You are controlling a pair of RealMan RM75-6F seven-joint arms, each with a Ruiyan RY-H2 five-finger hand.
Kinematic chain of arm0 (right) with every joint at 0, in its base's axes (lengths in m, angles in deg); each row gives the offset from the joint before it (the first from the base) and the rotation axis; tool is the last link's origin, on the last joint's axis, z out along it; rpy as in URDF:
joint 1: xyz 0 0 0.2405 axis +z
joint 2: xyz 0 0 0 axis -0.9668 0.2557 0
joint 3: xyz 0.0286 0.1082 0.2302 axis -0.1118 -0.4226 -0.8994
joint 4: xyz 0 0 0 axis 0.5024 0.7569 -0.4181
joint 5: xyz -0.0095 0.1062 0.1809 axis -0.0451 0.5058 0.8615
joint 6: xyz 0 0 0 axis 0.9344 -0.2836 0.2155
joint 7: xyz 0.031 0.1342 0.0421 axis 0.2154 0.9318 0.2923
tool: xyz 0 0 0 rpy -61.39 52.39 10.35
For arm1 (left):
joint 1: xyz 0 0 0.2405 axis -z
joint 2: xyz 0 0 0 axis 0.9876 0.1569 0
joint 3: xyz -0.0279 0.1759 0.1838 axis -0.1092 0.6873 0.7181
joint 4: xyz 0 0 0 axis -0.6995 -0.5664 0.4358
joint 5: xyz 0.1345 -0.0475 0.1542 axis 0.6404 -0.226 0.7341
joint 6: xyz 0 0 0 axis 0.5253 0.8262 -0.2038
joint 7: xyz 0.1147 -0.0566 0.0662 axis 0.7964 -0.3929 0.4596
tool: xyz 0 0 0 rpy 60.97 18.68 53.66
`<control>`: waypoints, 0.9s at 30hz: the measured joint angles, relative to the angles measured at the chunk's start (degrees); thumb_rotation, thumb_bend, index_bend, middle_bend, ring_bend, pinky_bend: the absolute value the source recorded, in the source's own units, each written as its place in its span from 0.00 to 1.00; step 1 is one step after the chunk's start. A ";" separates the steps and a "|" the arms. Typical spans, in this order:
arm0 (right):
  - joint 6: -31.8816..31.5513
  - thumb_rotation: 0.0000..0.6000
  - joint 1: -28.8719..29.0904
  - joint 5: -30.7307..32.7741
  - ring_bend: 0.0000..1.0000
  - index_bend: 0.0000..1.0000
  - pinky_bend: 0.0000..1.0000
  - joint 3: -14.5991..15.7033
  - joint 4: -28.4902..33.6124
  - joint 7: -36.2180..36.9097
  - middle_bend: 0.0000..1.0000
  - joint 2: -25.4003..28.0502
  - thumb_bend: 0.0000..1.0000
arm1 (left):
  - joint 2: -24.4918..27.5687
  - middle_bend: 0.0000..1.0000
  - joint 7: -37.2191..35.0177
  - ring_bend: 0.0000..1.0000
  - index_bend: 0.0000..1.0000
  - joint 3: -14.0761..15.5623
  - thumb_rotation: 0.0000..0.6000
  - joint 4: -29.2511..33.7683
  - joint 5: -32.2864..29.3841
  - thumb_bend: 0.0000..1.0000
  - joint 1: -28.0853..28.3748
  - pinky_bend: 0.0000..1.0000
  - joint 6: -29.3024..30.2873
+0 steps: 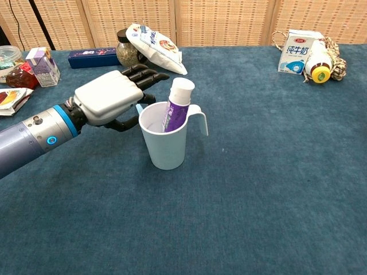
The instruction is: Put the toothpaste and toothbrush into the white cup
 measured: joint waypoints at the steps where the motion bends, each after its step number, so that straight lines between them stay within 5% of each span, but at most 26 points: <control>1: 0.00 1.00 0.01 -0.03 0.00 0.00 0.28 0.02 0.03 0.02 0.00 0.01 0.00 | 0.23 0.00 -0.23 0.00 0.80 -0.29 1.00 0.37 -0.12 0.45 0.07 0.00 0.52; 10: 0.13 1.00 0.04 -0.21 0.00 0.00 0.28 0.24 0.34 -0.32 0.00 0.00 0.00 | 5.36 0.00 -1.03 0.00 0.80 -3.81 1.00 9.09 -1.30 0.45 0.80 0.00 6.06; 27: 1.15 1.00 0.35 -0.29 0.00 0.00 0.28 0.70 0.51 -1.90 0.00 -0.65 0.00 | 22.96 0.00 6.37 0.00 0.81 -6.29 1.00 41.40 -1.67 0.45 -0.97 0.00 9.85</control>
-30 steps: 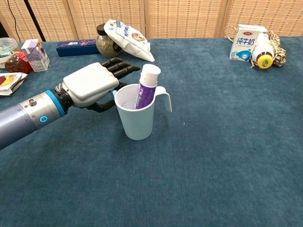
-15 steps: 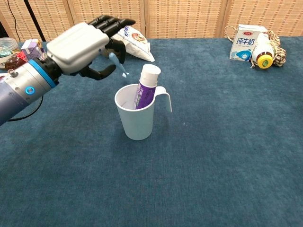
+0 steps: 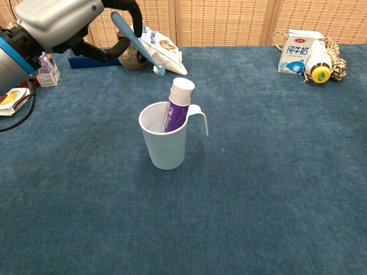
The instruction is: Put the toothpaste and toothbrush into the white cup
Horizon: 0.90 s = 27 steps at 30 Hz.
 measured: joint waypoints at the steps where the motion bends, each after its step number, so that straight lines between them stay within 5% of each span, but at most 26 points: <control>1: 0.03 1.00 0.01 -0.01 0.00 0.00 0.28 0.03 0.02 -0.05 0.00 -0.02 0.00 | 1.17 0.00 0.48 0.00 0.81 -0.04 1.00 2.11 -0.09 0.45 -0.21 0.00 -0.10; 17: -0.53 1.00 -0.10 -0.64 0.00 0.00 0.28 0.35 1.21 -0.95 0.00 0.11 0.00 | 27.54 0.00 4.40 0.00 0.81 2.30 1.00 37.55 -0.07 0.45 -6.24 0.00 -2.81; 27: -0.80 1.00 -0.18 -0.80 0.00 0.00 0.28 0.39 1.64 -0.57 0.00 0.50 0.00 | 31.25 0.00 3.31 0.00 0.81 5.17 1.00 41.43 2.55 0.45 -8.77 0.00 -6.63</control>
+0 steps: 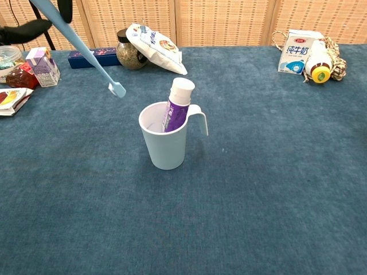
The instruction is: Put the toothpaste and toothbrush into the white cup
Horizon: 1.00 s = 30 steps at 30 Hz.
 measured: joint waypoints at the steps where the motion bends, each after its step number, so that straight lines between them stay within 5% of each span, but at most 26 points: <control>1: -0.03 1.00 0.00 -0.02 0.00 0.00 0.28 0.00 0.02 0.07 0.00 0.04 0.00 | -0.42 0.00 -0.03 0.00 0.81 -0.04 1.00 -0.15 0.09 0.45 0.03 0.00 -0.30; 23: 0.00 1.00 -0.03 0.54 0.00 0.00 0.28 -0.38 -0.10 0.83 0.00 0.31 0.00 | -12.76 0.00 6.02 0.00 0.79 -3.78 1.00 -3.08 -2.17 0.45 2.29 0.00 -8.18; 26: 0.05 1.00 -0.01 0.53 0.00 0.00 0.28 -0.37 -0.13 0.91 0.00 0.33 0.00 | -14.03 0.00 7.47 0.00 0.61 -4.22 1.00 -3.75 -3.11 0.45 2.50 0.00 -8.98; 30: 0.12 1.00 0.01 0.56 0.00 0.00 0.28 -0.38 -0.19 1.02 0.00 0.35 0.00 | -14.36 0.00 6.88 0.00 0.09 -4.42 1.00 -3.66 -3.11 0.44 2.64 0.00 -9.22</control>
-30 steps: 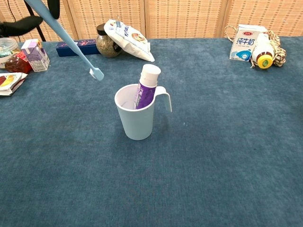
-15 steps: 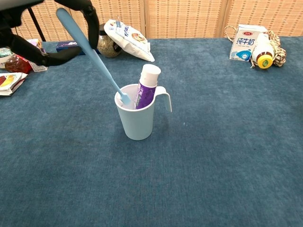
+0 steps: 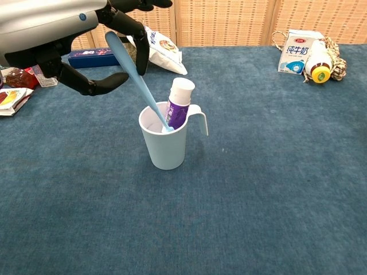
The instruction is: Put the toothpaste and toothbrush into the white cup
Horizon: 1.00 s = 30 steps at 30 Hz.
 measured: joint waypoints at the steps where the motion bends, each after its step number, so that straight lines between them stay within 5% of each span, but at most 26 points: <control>1: 0.04 1.00 0.00 0.05 0.00 0.00 0.28 -0.02 -0.03 0.05 0.00 0.00 0.00 | 0.09 0.00 -0.51 0.00 0.02 -0.06 1.00 0.11 0.33 0.44 0.01 0.00 0.21; 19: 0.30 1.00 0.11 -0.52 0.00 0.00 0.28 0.48 0.41 -0.45 0.00 -0.13 0.00 | 5.85 0.00 -3.41 0.00 0.00 -1.64 1.00 3.77 6.10 0.42 -2.77 0.00 8.88; 30: -0.75 1.00 -0.15 -0.78 0.00 0.00 0.22 0.32 0.44 -1.36 0.00 0.01 0.00 | 12.65 0.00 -4.25 0.00 0.00 1.23 1.00 -0.17 6.40 0.25 -14.40 0.00 21.41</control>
